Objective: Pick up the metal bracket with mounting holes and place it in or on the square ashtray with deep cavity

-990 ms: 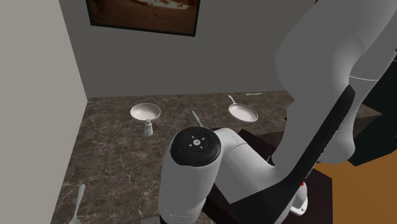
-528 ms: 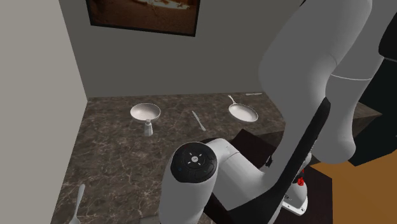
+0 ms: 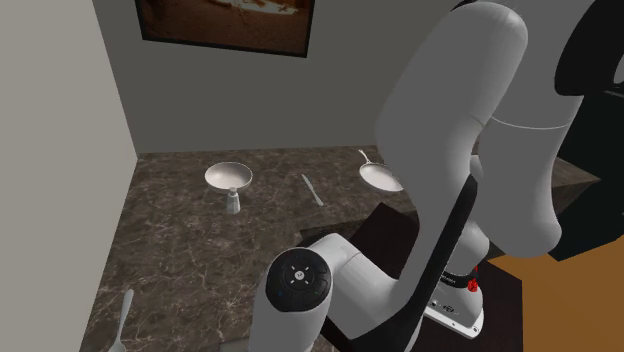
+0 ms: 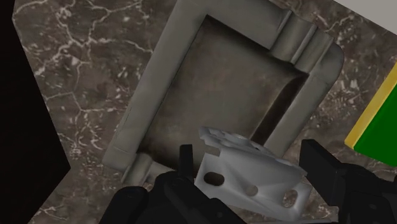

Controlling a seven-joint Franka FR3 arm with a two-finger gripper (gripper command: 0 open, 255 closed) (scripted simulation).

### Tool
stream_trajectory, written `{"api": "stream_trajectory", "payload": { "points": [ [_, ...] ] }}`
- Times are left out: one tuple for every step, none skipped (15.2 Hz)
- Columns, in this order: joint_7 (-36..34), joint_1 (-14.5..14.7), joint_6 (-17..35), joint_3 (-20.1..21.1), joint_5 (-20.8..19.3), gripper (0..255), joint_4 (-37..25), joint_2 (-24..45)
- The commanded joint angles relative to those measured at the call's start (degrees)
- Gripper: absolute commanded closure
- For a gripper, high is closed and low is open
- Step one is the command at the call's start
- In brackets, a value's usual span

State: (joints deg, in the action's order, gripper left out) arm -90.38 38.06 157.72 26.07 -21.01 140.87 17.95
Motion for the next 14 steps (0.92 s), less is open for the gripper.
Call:
{"api": "stream_trajectory", "payload": {
  "points": [
    [-1.32, 1.01, 1.23, -1.47, -1.91, 255, -0.31, 1.64],
    [-2.01, 1.59, 1.83, -2.23, -2.83, 255, -0.52, 2.48],
    [-2.53, 2.07, 2.29, -2.85, -3.51, 255, -0.70, 3.14],
    [-2.52, 2.08, 2.30, -2.87, -3.50, 255, -0.69, 3.14],
    [-2.52, 2.09, 2.30, -2.87, -3.49, 255, -0.69, 3.14],
    [-2.52, 2.09, 2.30, -2.87, -3.49, 255, -0.69, 3.14],
    [-2.52, 2.09, 2.30, -2.87, -3.49, 255, -0.69, 3.14],
    [-2.52, 2.09, 2.30, -2.87, -3.49, 255, -0.69, 3.14],
    [-2.52, 2.09, 2.30, -2.87, -3.49, 255, -0.69, 3.14],
    [-2.52, 2.09, 2.30, -2.87, -3.49, 255, -0.69, 3.14],
    [-2.52, 2.09, 2.30, -2.87, -3.49, 0, -0.70, 3.14],
    [-2.52, 2.09, 2.30, -2.87, -3.49, 0, -0.70, 3.14],
    [-2.52, 2.09, 2.30, -2.87, -3.49, 0, -0.70, 3.14],
    [-2.52, 2.09, 2.30, -2.87, -3.49, 0, -0.70, 3.14]
  ]
}}
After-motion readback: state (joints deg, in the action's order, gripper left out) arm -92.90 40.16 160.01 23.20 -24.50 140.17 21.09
